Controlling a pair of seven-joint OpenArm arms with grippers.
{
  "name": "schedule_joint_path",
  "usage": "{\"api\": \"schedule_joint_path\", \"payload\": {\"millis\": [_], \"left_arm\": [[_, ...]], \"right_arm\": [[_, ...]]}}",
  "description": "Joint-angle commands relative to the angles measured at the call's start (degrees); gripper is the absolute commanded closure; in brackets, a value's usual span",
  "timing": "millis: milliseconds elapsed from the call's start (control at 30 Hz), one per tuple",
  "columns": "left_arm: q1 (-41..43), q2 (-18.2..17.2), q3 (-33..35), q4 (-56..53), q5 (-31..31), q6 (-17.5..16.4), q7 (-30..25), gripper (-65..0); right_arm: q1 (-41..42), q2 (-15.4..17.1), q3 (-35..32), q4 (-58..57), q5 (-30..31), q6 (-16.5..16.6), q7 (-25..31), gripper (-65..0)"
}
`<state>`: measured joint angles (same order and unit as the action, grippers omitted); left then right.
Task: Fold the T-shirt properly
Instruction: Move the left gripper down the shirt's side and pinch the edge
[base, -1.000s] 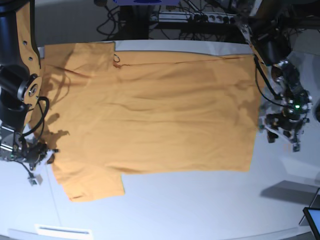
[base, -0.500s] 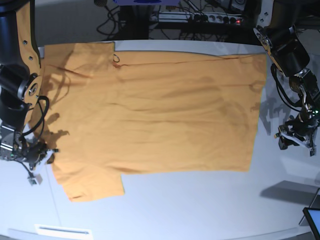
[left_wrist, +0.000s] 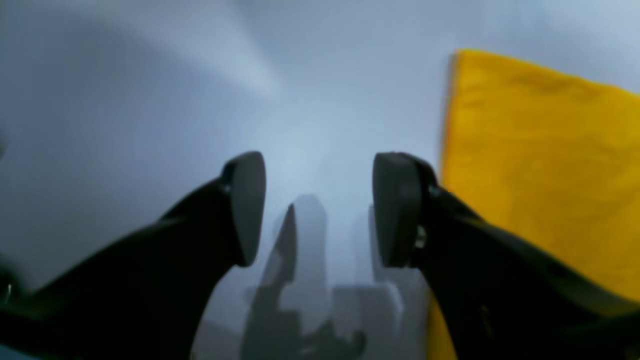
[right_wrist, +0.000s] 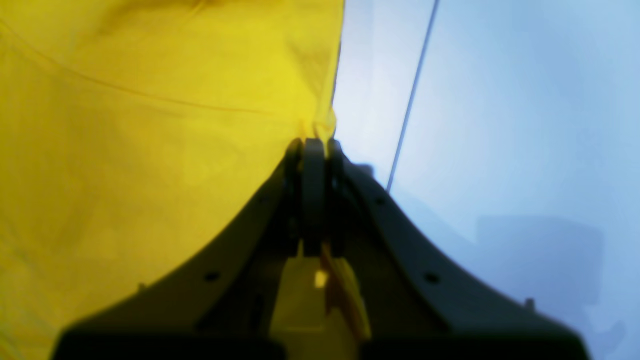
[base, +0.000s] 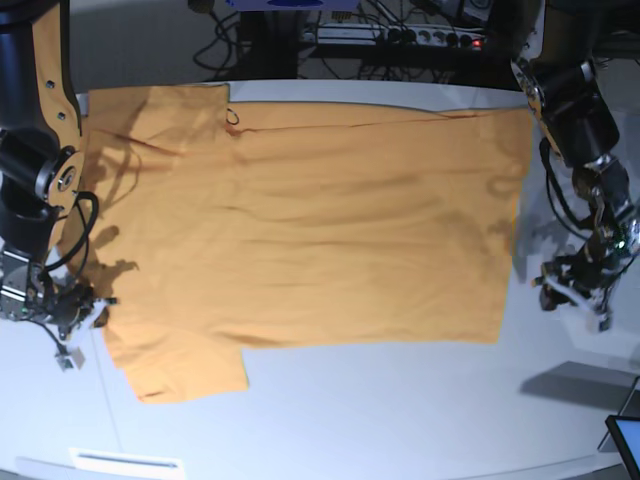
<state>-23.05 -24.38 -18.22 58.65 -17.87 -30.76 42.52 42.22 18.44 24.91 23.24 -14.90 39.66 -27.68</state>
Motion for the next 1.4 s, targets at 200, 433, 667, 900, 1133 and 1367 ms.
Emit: {"api": "schedule_joint_path", "payload": {"millis": [200,433,667,900,1133,1367], "left_arm": [[-9.5,-1.6,3.9,-10.5,-0.9,-0.7,-1.2,-34.3],[-14.6,-1.6,5.0,-17.6,-0.9,-5.7,-1.2,-34.3],[-18.1,-1.6,4.8,-23.9,-0.8,-6.8,-1.2,-34.3],[-20.8,-2.5,4.9,-31.7,-0.7,-2.5,-6.0,-34.3],[-20.3,-2.2,8.1,-32.5,-0.7,-2.4,-6.3,-34.3],[-20.3,-0.4,14.2,-32.6,-1.1,-2.4,-6.3,-34.3]], "right_arm": [[-0.3,0.6,0.0,0.7,-0.4,0.3,-0.9,-0.3],[-0.9,0.6,0.0,0.8,-0.4,0.3,-0.9,-0.3],[-1.1,0.6,0.0,0.8,-0.4,0.3,-0.9,-0.3],[-1.2,0.6,0.0,0.8,-0.4,0.3,-0.9,-0.3],[-1.2,0.6,0.0,0.8,-0.4,0.3,-0.9,-0.3],[-1.0,0.6,0.0,0.9,-0.4,0.3,-0.9,-0.3]]}}
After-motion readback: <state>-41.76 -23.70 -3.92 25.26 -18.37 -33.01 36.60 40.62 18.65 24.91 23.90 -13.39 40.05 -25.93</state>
